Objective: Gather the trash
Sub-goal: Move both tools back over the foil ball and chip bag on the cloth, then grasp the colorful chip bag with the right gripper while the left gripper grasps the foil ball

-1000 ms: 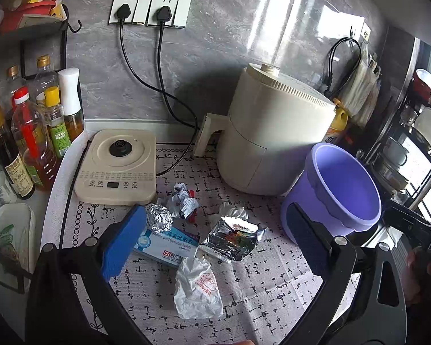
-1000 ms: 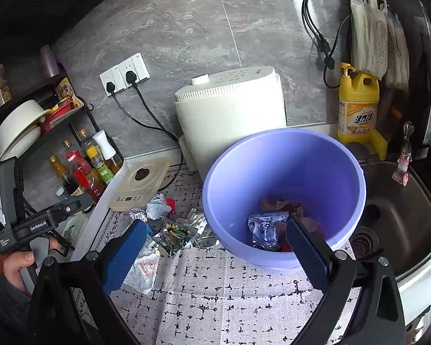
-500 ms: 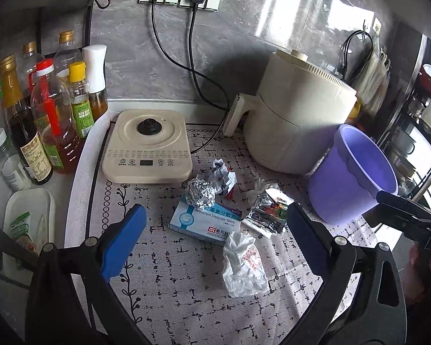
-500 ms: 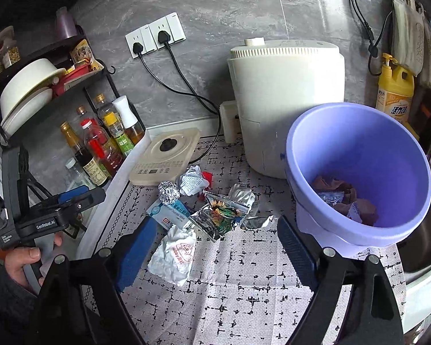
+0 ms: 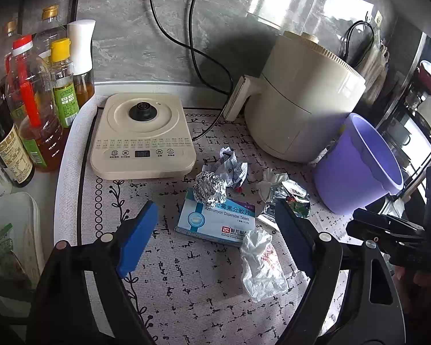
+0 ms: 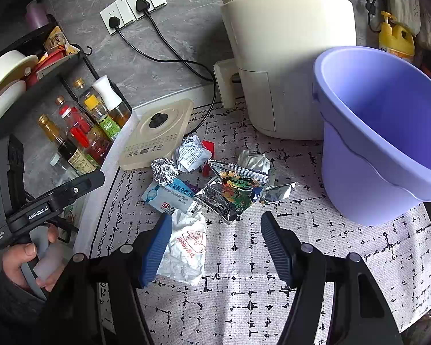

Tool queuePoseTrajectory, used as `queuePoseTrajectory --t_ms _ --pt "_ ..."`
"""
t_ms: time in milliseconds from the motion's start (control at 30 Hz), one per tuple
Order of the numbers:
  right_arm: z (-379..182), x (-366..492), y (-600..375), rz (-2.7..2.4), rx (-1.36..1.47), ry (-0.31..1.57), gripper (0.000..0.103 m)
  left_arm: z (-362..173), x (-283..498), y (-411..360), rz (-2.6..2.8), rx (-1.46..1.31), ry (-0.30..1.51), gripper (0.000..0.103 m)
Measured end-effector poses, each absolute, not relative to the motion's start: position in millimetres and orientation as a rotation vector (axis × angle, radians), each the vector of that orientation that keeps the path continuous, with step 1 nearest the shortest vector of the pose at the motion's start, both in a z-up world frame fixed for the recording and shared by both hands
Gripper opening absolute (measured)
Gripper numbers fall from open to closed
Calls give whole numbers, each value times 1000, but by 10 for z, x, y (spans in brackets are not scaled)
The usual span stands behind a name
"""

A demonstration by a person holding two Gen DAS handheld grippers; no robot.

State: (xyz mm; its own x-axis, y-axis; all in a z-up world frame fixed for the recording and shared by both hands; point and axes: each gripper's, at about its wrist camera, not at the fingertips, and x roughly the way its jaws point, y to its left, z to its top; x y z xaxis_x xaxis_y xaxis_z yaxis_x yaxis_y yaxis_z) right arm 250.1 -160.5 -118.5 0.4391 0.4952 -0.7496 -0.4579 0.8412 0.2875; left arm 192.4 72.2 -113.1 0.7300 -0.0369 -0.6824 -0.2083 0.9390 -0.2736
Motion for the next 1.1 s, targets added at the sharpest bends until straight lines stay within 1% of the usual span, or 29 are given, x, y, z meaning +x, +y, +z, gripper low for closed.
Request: queuePoseTrajectory --t_ms 67,100,133,300,567,767,800,833,867,900,933,967,1000,1033,1100 --pt "-1223 2526 -1572 584 54 962 53 -1158 1987 740 73 -342 758 81" --pt "-1245 2540 -1556 581 59 970 52 -1174 2024 750 62 -339 764 79" --pt "-1263 2551 -1539 576 62 973 51 -1190 2059 761 51 -336 770 77" --pt "-1390 2620 -1447 528 59 996 51 -1276 2285 785 6 -308 793 76" --pt "-1637 2864 -1295 471 24 1047 63 -1516 2699 774 -40 -266 848 76" --pt "-1782 3015 -1232 470 9 1071 63 -1704 2928 698 -60 -240 910 76" --pt "-1797 3033 -1226 472 9 1071 63 -1733 2960 678 -60 -232 924 73" --pt "-1814 3050 -1218 474 9 1074 62 -1757 2983 669 -59 -232 934 68" --pt "-1836 3065 -1214 478 9 1079 57 -1773 2997 672 -59 -244 941 65" --pt "-1859 3081 -1209 484 11 1085 52 -1786 3005 680 -52 -255 947 55" --pt "-1884 3096 -1202 491 12 1092 38 -1798 3011 686 -39 -258 954 41" --pt "-1911 3112 -1196 495 10 1100 27 -1805 3007 690 -29 -260 960 41" --pt "-1936 3128 -1192 493 6 1110 9 -1798 2975 703 -23 -268 956 41" --pt "-1950 3135 -1193 496 6 1117 3 -1787 2956 719 -16 -273 954 41" --pt "-1918 3119 -1182 524 6 1104 2 -1733 2879 734 -1 -276 943 41"
